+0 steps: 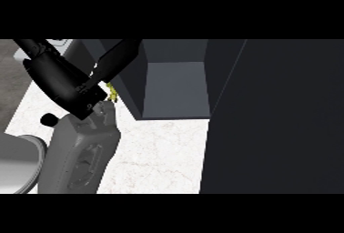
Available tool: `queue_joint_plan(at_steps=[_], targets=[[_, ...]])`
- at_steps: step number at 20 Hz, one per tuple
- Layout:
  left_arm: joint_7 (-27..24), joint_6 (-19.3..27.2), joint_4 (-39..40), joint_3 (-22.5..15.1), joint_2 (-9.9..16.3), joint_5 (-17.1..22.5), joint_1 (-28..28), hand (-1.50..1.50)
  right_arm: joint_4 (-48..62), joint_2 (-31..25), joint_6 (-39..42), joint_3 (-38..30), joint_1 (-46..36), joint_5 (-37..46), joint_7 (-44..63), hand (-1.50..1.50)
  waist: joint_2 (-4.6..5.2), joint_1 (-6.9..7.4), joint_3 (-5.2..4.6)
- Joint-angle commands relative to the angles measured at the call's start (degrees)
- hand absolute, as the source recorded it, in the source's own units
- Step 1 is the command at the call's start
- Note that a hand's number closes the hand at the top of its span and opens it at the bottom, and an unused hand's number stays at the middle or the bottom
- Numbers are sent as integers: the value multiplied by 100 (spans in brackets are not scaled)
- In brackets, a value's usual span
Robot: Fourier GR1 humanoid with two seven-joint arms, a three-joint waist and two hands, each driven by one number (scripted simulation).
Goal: Pick up the wine, place it into the cabinet and close the cabinet
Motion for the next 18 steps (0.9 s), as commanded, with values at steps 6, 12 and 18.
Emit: queue_joint_plan(at_steps=[6,12,18], targets=[[2916,-551,163,-348,-6,-2312,-1308,-150,-336,-59,-196,-47,-151,-106,492,-150,-10,10,-6],[3667,-1129,114,-462,-6,-3204,-1746,-150,-641,6,-374,167,-250,18,750,-150,4,-11,-14],[3835,-1613,-323,-696,-6,-3328,-1450,-150,-575,-92,-336,40,-463,-15,754,-150,10,0,-16]])
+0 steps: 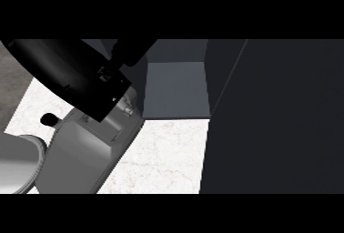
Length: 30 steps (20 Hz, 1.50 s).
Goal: Pick up the wine, place it into the cabinet and close the cabinet
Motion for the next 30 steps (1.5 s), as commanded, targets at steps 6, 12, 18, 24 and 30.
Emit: queue_joint_plan(at_steps=[6,12,18,24,30], targets=[[962,-502,-386,-168,0,-92,36,-150,-517,124,-514,337,-216,556,525,-150,13,35,-8],[962,-493,-485,-170,0,-215,217,-150,-284,32,-406,-100,-207,239,248,-150,26,32,-1],[906,-827,-831,-62,0,-7,502,-150,-695,131,-786,380,-135,743,762,-150,-2,34,-7],[379,-658,-710,355,0,571,668,-150,-272,-13,-724,-271,-557,480,666,-150,38,76,-6],[239,-6,-846,363,0,758,1646,-150,-438,-95,-548,-433,-48,424,339,-150,35,51,-5]])
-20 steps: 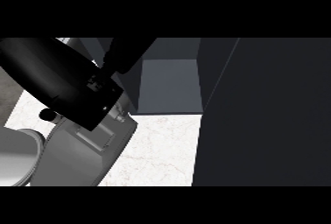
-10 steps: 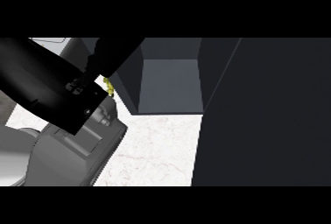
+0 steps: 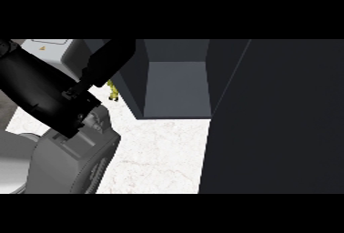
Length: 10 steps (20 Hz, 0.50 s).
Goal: Pick up the wine, place it into the cabinet and close the cabinet
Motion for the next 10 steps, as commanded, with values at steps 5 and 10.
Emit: queue_joint_plan(at_steps=[5,10], targets=[[72,706,210,361,0,689,807,-150,-591,-163,288,-423,600,-317,-173,-150,12,-38,0],[-239,1192,278,538,0,911,1433,-150,-501,-219,407,-679,341,-599,-63,-150,14,5,-3]])
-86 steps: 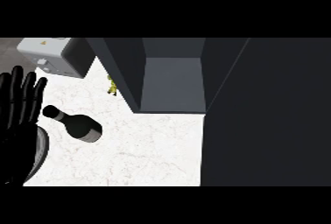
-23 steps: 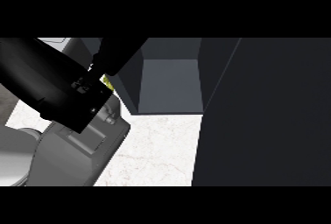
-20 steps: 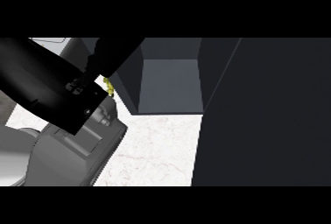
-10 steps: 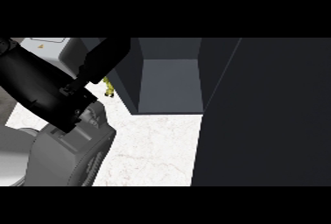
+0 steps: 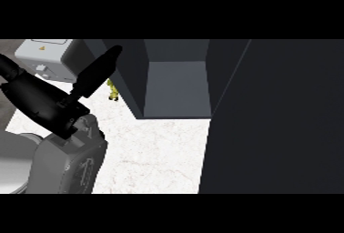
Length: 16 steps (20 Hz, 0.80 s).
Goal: Pick up the wine, place it into the cabinet and close the cabinet
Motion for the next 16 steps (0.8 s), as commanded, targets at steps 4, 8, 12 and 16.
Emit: queue_joint_plan(at_steps=[4,8,12,16], targets=[[-242,1021,390,459,2,401,944,-150,-314,-126,258,-442,62,-619,87,-150,9,22,-2],[-383,1197,163,547,49,511,1337,-150,-685,29,425,-235,657,-578,26,-150,-8,5,-2],[-679,1843,612,421,73,891,1619,-150,-330,-45,737,-751,611,-1114,-238,-150,5,-24,1],[-882,2156,784,282,402,1549,1907,-150,-490,35,739,-703,672,-1022,-22,-150,5,-26,-4]])
